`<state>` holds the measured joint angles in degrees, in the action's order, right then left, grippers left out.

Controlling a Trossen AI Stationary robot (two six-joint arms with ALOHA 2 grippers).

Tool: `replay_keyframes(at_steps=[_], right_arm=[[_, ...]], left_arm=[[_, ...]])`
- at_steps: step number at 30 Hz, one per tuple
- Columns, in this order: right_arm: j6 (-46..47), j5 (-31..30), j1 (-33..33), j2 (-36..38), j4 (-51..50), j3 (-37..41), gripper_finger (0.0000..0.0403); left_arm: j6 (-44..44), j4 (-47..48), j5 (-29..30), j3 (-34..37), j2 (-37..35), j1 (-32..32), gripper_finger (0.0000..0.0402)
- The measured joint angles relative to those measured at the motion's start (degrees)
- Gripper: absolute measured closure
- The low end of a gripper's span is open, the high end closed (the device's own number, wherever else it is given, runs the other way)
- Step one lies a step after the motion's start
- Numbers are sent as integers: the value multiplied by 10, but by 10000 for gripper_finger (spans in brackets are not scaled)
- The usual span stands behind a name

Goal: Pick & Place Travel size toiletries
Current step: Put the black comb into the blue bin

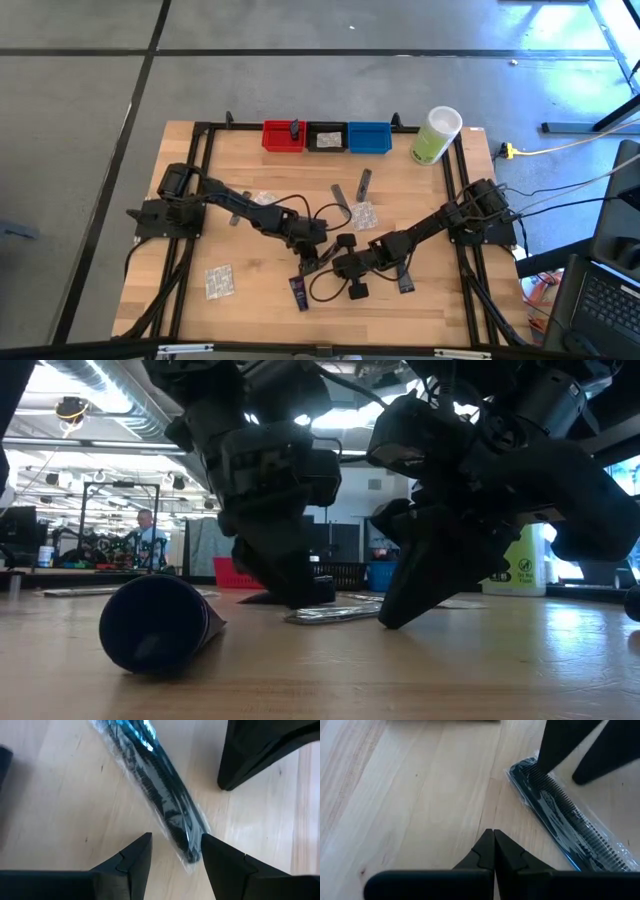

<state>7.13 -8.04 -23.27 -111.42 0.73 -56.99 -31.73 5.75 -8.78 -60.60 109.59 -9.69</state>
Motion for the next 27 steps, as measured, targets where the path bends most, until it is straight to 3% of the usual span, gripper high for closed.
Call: replay_keyframes(at_steps=[27], right_arm=[[-17, -1, 28, -1, 14, 0, 403]], left_arm=[[1, -65, -32, -2, 45, 8, 233]])
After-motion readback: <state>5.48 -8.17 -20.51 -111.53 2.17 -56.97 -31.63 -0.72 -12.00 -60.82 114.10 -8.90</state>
